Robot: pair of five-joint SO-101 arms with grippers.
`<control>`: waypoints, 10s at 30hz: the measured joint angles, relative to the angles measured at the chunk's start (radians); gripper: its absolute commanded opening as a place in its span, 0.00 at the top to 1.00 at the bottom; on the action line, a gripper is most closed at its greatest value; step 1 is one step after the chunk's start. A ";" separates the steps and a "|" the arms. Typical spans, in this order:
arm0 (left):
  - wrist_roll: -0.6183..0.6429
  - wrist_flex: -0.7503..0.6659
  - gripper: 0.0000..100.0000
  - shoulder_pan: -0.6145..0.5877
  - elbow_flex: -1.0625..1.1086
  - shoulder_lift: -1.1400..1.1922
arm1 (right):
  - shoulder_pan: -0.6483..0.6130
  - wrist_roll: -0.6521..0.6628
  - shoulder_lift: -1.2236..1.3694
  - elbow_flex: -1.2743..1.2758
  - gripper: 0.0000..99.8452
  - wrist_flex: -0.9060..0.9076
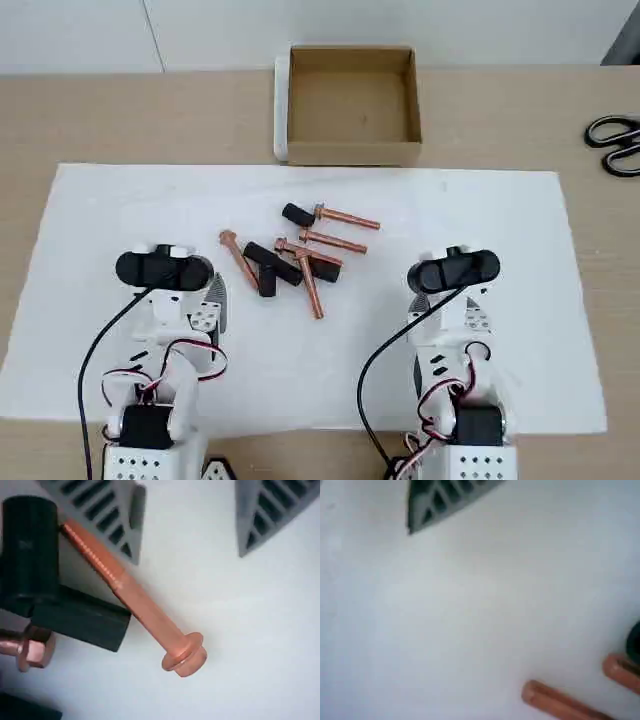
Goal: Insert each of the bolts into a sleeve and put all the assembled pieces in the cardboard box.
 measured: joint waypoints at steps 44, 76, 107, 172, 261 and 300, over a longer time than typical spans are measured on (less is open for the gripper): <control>0.000 0.000 0.88 0.000 0.000 0.000 | 0.192 0.029 0.000 -0.170 0.87 0.192; -0.147 0.222 0.88 -0.364 -0.562 0.334 | -0.012 0.167 1.399 -1.807 0.87 0.775; -0.147 0.364 0.88 -0.253 -0.901 1.122 | -0.569 -0.097 1.978 -1.811 0.87 0.489; -0.147 0.244 0.88 -0.253 -0.730 1.122 | -0.727 -0.307 2.232 -1.817 0.87 0.396; -0.150 0.244 0.88 -0.253 -0.707 1.122 | -0.381 -0.100 2.266 -2.397 0.99 0.816; -0.150 0.238 0.88 -0.253 -0.707 1.122 | -0.184 -0.063 1.938 -1.464 0.86 0.497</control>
